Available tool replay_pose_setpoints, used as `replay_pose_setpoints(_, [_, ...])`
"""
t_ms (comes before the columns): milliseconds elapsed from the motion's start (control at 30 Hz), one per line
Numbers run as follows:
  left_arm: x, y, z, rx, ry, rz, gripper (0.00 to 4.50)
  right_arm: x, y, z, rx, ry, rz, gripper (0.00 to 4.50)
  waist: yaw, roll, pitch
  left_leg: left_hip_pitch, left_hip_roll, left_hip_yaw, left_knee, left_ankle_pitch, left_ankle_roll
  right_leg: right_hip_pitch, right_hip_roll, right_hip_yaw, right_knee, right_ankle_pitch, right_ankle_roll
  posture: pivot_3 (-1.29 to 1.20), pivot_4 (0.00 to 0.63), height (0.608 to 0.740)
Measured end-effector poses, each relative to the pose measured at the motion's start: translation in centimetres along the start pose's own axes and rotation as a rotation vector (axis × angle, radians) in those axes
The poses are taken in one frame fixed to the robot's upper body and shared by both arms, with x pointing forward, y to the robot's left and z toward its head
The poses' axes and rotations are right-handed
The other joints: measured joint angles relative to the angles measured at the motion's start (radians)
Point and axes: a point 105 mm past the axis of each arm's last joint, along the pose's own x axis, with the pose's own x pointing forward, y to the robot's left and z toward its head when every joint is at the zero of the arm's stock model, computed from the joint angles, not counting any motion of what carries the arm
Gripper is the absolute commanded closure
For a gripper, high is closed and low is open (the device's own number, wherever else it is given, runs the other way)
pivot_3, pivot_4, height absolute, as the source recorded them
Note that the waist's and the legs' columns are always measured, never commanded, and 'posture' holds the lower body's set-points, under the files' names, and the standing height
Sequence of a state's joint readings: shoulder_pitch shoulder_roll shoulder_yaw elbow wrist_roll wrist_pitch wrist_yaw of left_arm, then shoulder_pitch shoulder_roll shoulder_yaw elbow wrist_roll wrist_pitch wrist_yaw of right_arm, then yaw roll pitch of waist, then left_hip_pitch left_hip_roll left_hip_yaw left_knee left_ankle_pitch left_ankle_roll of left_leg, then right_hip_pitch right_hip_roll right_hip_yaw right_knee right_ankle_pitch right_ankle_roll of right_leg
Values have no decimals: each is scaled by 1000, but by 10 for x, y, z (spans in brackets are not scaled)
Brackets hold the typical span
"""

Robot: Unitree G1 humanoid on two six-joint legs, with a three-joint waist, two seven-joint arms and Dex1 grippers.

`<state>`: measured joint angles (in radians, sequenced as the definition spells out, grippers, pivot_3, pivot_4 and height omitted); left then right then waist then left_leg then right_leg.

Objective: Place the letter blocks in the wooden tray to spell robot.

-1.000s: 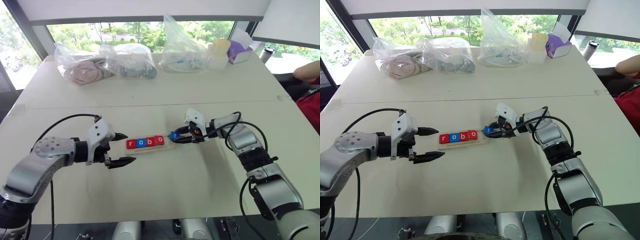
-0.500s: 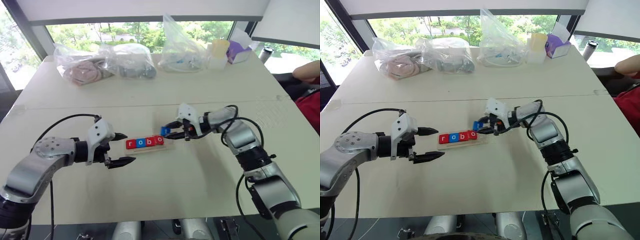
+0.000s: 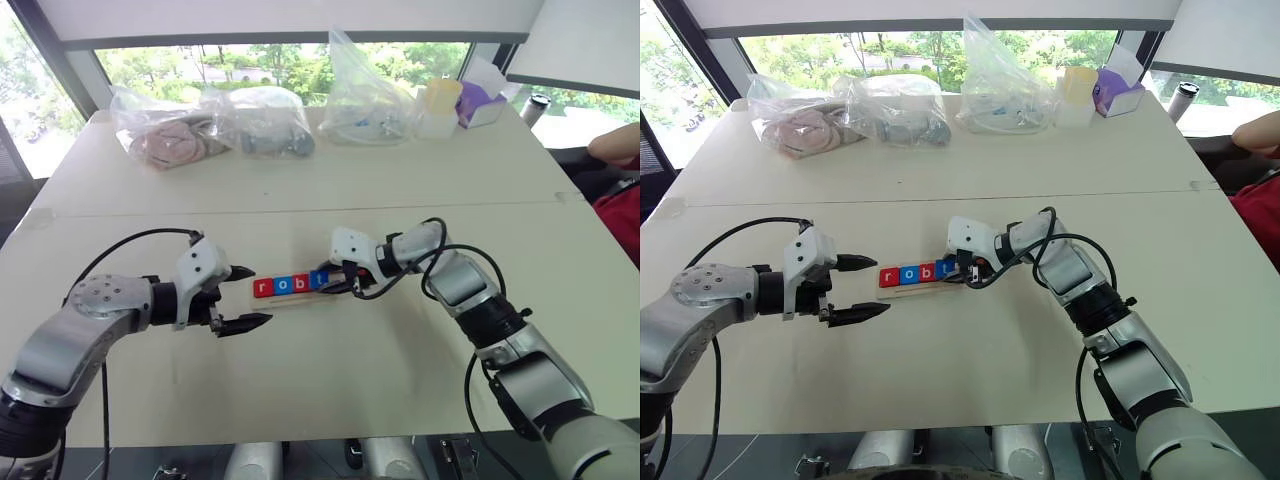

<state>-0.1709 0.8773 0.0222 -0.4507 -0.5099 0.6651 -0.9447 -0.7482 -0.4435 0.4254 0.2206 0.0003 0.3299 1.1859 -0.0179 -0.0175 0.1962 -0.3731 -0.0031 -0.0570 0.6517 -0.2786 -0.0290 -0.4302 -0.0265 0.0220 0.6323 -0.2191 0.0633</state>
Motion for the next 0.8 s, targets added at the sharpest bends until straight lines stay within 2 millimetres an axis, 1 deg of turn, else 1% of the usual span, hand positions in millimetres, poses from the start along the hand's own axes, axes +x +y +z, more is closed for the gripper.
replay_pose_setpoints(367, [1,0,1,0,-7,1,0,-4,-2,-5,-28,31,-13,3353,0,0,0,0,0,0,0,0,0,0,0,0,0,0,0,0,150,740])
replay_pose_setpoints(467, [1,0,1,0,-7,1,0,-4,-3,-5,-12,24,-13,3353,0,0,0,0,0,0,0,0,0,0,0,0,0,0,0,0,150,740])
replay_pose_setpoints(800, [1,0,1,1,-8,-1,0,-12,-6,6,50,-45,-28,3353,0,0,0,0,0,0,0,0,0,0,0,0,0,0,0,0,150,740])
